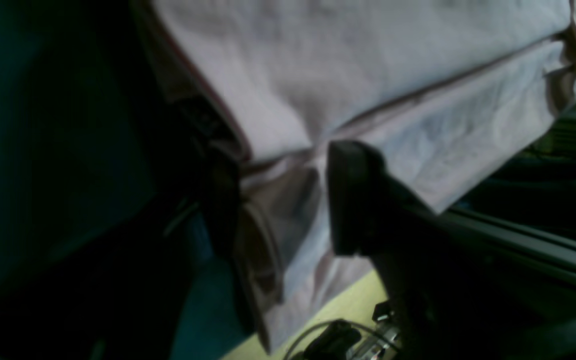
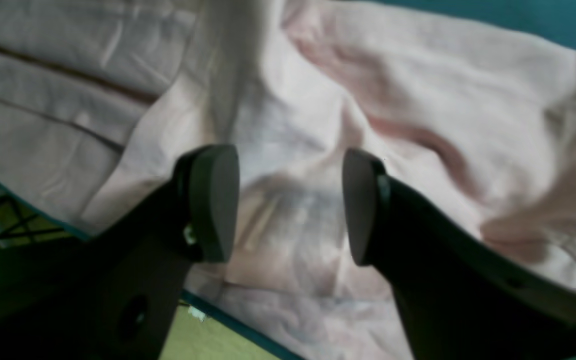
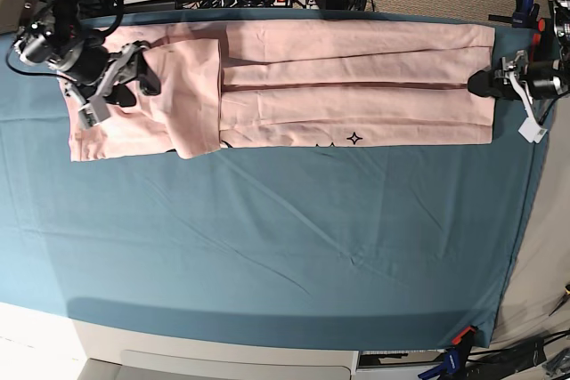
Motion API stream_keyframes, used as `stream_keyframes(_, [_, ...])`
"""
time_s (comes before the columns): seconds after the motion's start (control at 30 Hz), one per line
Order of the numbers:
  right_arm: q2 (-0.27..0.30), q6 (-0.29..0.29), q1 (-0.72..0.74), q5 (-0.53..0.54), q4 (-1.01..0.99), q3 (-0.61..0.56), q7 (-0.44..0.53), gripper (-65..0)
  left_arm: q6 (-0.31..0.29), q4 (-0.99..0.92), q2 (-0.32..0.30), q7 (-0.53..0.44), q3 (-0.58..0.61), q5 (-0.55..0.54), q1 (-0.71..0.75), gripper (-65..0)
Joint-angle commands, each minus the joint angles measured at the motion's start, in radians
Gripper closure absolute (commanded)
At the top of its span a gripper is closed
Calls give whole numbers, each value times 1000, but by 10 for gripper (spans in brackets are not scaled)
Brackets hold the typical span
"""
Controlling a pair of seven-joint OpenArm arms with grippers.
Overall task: Fold the T-shirt properly
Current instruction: 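Fold the sleeve end inward with the left gripper, grasp opposite end with right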
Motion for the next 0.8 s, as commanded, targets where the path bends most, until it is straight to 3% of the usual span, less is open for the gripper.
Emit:
stream_keyframes(0.0, [19, 1, 12, 4, 16, 0, 30, -332, 4, 8, -11, 14, -2, 6, -5, -292])
stream_keyframes(0.17, [19, 1, 16, -7, 16, -2, 42, -332, 2, 8, 0, 22, -2, -8, -5, -245])
stream_keyframes(0.23, [19, 1, 16, -7, 16, -2, 42, -332, -5, 8, 10, 21, -2, -21, -5, -155])
stream_keyframes(0.3, [19, 1, 16, -11, 16, -2, 46, -332, -25, 8, 16, 21, -2, -26, -6, -20])
stream_keyframes(0.33, [19, 1, 16, -19, 16, -2, 51, -332, -27, 9, 16, 21, -2, -26, -6, 0])
stream_keyframes(0.5, [19, 1, 16, -143, 16, -2, 102, -332, -26, 18, -6, 27, -3, -48, -16, 0])
stream_keyframes(0.63, [19, -81, 16, -263, 16, -2, 146, -332, -61, 114, -6, 65, -3, -113, -21, 0])
stream_keyframes(0.77, [18, -141, 16, -350, 16, -2, 158, -332, -56, 276, 31, 41, -2, -61, 14, 0])
